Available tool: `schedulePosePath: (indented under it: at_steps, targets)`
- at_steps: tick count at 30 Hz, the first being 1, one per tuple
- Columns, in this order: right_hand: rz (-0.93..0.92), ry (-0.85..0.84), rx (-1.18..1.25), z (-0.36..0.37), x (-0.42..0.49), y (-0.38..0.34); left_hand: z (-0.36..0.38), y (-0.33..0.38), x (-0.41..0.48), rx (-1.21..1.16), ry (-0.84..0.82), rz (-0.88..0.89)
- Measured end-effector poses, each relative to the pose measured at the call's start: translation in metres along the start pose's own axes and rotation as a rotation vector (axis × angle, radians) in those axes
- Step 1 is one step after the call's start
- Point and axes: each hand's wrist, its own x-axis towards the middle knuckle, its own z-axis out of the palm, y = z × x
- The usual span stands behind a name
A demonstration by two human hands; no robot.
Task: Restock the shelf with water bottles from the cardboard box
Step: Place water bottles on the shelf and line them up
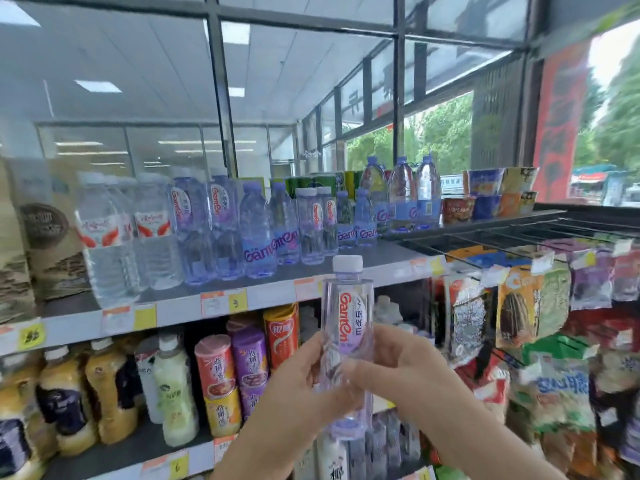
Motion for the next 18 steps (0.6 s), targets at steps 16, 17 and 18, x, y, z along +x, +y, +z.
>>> schedulePosePath:
  at_steps: [16,17,18]
  targets:
    - [-0.190,0.168,-0.316,-0.099,0.166,-0.009,-0.004,0.037,0.149,0.245,0.431,0.031]
    - [-0.195,0.168,-0.323,-0.107,0.182,-0.007,-0.005,0.036,0.157,0.249,0.473,0.021]
    - [-0.191,0.161,-0.319,-0.114,0.197,-0.005,-0.005,0.034,0.165,0.248,0.511,0.005]
